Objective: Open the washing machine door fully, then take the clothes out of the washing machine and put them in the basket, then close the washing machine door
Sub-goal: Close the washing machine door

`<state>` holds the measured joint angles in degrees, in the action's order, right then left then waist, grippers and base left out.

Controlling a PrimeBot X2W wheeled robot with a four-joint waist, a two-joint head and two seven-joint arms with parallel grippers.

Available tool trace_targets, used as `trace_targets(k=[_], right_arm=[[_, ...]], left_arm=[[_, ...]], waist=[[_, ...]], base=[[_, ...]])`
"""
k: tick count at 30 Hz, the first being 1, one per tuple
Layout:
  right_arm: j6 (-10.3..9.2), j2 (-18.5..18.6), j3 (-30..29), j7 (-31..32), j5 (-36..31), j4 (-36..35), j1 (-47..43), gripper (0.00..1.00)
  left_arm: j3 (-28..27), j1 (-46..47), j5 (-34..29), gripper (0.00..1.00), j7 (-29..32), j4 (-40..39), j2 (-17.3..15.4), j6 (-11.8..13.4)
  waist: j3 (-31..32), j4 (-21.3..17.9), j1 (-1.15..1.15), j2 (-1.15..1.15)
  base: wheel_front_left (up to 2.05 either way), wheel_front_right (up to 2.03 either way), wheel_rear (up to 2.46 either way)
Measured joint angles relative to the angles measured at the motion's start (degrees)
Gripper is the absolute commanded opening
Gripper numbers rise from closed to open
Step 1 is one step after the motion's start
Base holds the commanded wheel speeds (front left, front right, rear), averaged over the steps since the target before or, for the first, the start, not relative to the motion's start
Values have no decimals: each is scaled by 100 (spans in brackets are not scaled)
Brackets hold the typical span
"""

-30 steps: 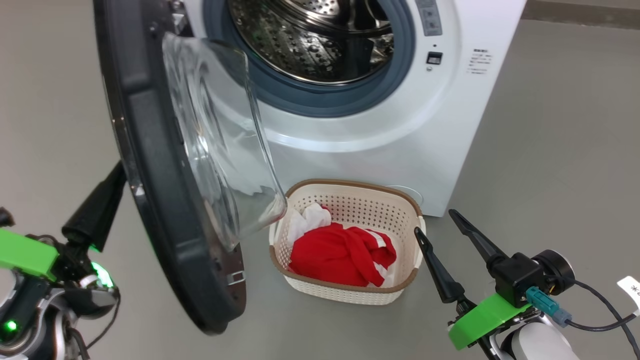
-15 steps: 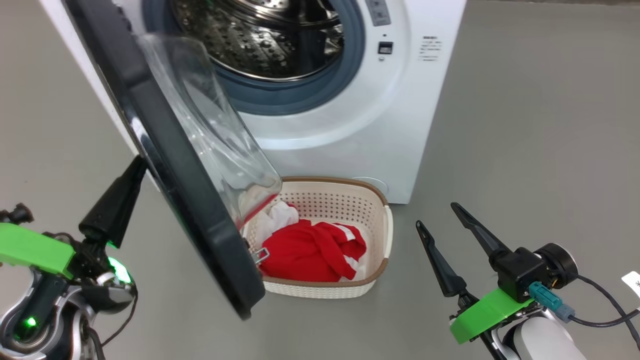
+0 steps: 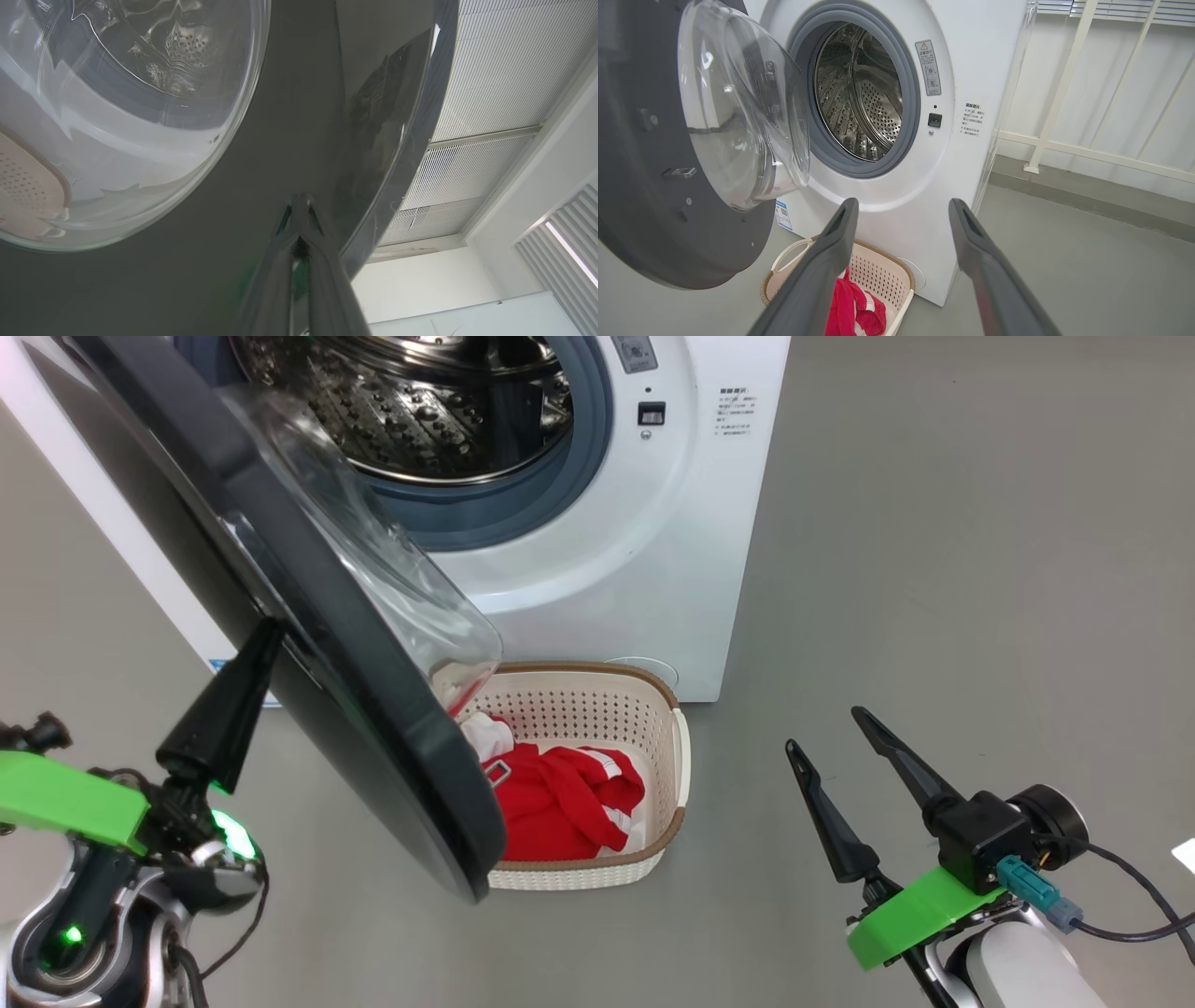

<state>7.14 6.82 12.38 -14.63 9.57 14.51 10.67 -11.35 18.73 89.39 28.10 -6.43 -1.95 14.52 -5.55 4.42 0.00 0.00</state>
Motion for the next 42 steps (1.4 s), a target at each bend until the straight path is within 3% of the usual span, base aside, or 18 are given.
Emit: trace_targets(k=[3,4,5,6,13,18,21,25,30,37,42], right_arm=[[0,-1,-18,0,0,0,1,100],[0,-2,-21,0,0,0,1,100],[0,-4,-22,0,0,1,1,100],[0,-7,-23,-1,0,2,1,100],[0,-25,-40,0,0,4,1,100],[0,-36,-42,0,0,11,0,100],[0,-41,-40,0,1,19,-3,100],[0,-59,-21,0,1,26,-8,100],[0,-78,-12,0,2,30,-13,100],[0,-100,-15,0,2,30,-135,100],[0,-113,-22,0,2,23,-145,100]], left_arm=[[-26,0,11,0,-125,1,7,-54],[-34,-1,-8,23,-171,-7,4,-123],[-40,-1,-35,73,-208,-23,-3,-226],[-47,-2,-70,100,-245,-42,-9,-305],[-200,-246,-769,100,-978,-143,-73,-839],[-135,-412,-1820,100,-1756,-253,-225,-1517],[48,-604,-2798,100,-2308,-302,-398,-1848],[490,-952,-4521,100,-3073,-298,-786,-1962],[923,-1237,-6070,100,-3866,-197,-927,-1879],[1202,-1598,-7202,100,-4220,58,-989,-1653],[1218,-1741,-7549,100,-4241,286,-925,-1649]], waist=[[0,0,0,0],[0,5,0,0],[0,11,0,0],[3,18,0,0],[26,112,0,0],[72,157,0,0],[121,169,1,0],[181,162,0,0],[240,134,0,0],[335,92,0,0],[366,99,0,0]], base=[[0,0,0],[0,0,0],[0,0,0],[0,0,0],[0,0,0],[0,0,0],[0,0,0],[0,0,0],[0,0,0],[0,0,0],[0,0,0]])
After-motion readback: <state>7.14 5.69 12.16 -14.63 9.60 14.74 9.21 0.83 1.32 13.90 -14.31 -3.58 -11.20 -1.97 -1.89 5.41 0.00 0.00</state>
